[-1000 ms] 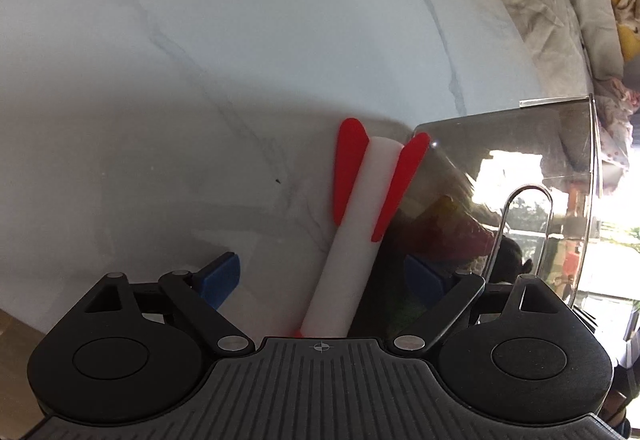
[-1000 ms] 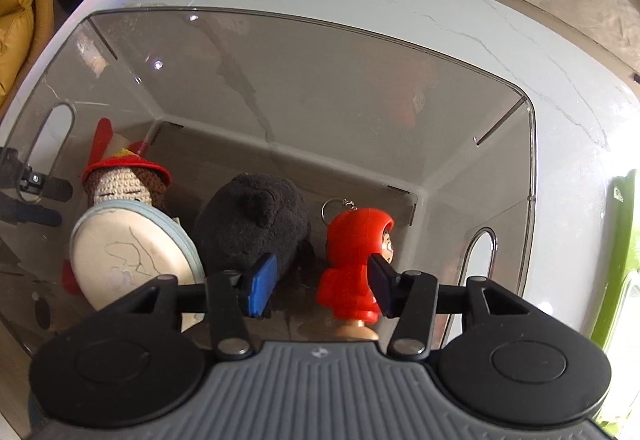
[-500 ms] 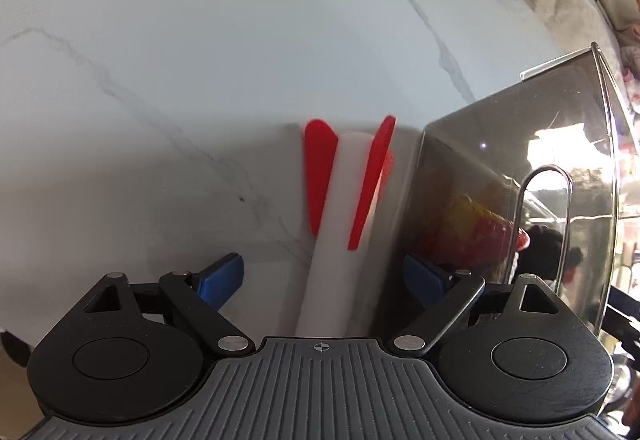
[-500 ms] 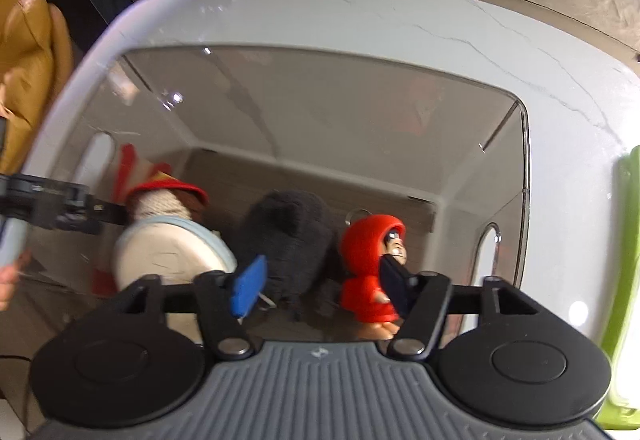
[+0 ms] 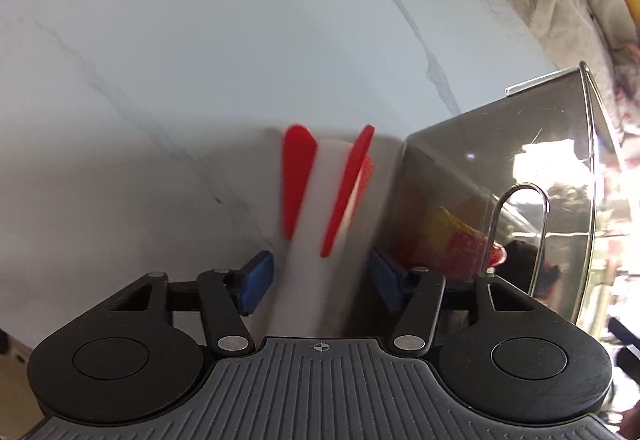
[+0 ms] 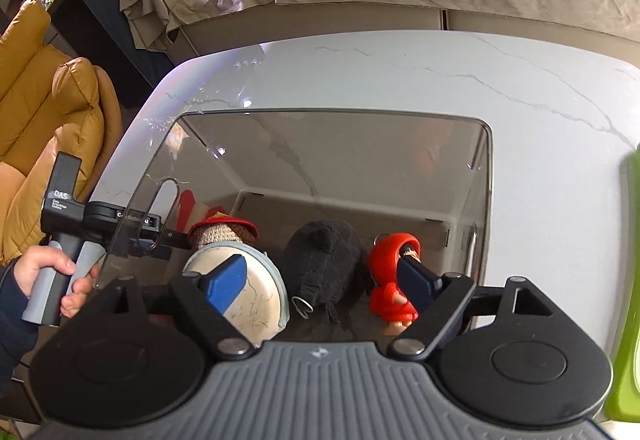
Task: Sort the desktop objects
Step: 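Grasp the red-and-white foam rocket with the left tool and lift it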
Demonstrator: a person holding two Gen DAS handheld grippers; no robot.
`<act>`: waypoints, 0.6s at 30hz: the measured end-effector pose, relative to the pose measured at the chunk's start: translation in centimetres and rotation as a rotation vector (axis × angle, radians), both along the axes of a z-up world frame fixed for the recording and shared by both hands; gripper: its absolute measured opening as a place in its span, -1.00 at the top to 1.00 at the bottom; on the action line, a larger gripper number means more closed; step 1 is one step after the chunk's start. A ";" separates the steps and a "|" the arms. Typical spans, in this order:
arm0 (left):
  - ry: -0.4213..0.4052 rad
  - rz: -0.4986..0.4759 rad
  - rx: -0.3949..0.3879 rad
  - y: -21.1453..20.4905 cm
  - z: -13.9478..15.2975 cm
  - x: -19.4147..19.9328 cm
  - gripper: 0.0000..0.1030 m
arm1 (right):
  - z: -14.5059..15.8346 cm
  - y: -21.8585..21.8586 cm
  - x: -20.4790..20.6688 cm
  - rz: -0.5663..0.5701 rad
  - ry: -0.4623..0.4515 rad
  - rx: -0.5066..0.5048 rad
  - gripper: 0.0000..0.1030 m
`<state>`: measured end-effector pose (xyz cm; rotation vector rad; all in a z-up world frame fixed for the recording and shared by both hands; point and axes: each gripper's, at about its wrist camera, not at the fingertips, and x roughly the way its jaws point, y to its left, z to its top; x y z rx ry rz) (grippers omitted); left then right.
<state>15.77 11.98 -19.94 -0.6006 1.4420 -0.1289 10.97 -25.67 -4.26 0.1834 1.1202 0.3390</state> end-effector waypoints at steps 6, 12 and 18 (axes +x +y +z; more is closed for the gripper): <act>-0.004 0.005 -0.078 0.5 -0.8 -0.3 -0.06 | -0.5 0.0 -0.3 -0.007 0.023 -0.001 -0.66; 0.003 -0.006 -0.117 0.6 -2.0 0.0 0.29 | -0.4 0.8 0.0 -0.009 0.046 0.006 -0.66; -0.012 0.019 -0.091 2.1 -0.8 0.1 0.31 | 0.1 1.6 -0.1 0.001 0.040 -0.006 -0.66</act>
